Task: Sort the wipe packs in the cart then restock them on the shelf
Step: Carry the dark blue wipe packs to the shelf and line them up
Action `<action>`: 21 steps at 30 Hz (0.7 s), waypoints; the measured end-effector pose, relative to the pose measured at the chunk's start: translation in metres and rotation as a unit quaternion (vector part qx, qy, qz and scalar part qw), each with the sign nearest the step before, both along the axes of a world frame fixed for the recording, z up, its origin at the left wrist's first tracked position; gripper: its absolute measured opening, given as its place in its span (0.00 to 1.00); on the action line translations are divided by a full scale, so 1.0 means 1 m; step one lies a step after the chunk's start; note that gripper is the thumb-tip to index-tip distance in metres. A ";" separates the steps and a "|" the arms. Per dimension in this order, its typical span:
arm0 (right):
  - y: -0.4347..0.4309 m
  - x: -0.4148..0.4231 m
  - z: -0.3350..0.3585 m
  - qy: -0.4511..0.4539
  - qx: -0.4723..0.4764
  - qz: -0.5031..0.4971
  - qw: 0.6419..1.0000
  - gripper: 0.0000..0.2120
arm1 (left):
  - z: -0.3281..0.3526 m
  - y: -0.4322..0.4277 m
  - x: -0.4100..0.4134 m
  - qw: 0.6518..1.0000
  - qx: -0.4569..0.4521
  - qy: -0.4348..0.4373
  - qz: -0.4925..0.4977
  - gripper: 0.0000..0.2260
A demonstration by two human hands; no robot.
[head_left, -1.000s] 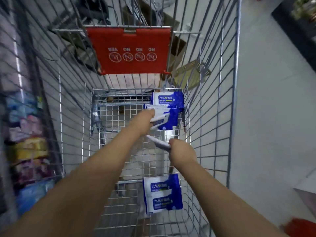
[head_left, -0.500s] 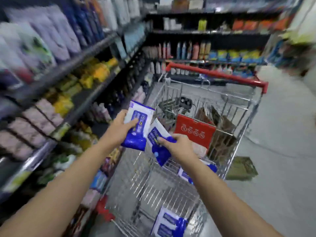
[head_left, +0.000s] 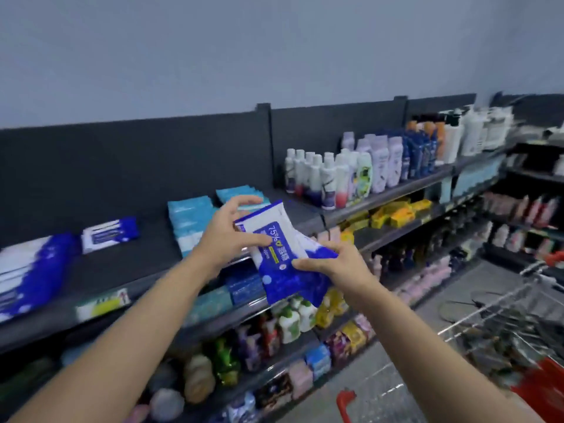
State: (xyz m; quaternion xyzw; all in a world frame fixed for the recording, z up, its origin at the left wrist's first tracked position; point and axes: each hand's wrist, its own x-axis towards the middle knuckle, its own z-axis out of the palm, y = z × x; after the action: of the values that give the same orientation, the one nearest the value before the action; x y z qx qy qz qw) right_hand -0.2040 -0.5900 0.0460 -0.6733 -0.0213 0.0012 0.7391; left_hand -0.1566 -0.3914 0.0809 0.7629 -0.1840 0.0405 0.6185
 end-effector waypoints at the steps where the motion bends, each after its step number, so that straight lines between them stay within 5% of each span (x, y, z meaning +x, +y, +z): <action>1: 0.016 0.008 0.004 0.003 -0.007 0.021 1.000 0.08 | 0.007 0.024 0.002 0.998 0.051 -0.012 0.014 0.27; 9: 0.138 0.076 0.014 0.000 -0.101 0.116 0.988 0.09 | 0.021 0.174 0.028 0.956 0.277 0.080 -0.051 0.21; 13: 0.193 0.126 0.010 -0.005 -0.169 0.131 0.977 0.15 | 0.006 0.258 0.061 0.968 0.213 0.090 0.093 0.14; 16: 0.230 0.169 0.006 -0.006 -0.193 0.154 0.969 0.09 | -0.014 0.319 0.100 0.957 0.141 0.100 0.234 0.12; 21: 0.291 0.233 -0.007 0.033 -0.187 0.216 0.958 0.11 | -0.050 0.379 0.170 0.934 0.184 0.152 0.265 0.12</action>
State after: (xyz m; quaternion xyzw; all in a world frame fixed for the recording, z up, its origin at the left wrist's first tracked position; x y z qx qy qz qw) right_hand 0.0286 -0.2986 0.0391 -0.7784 -0.1409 0.1873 0.5823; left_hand 0.0135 -0.0123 0.0310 0.8815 0.1171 0.0519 0.4545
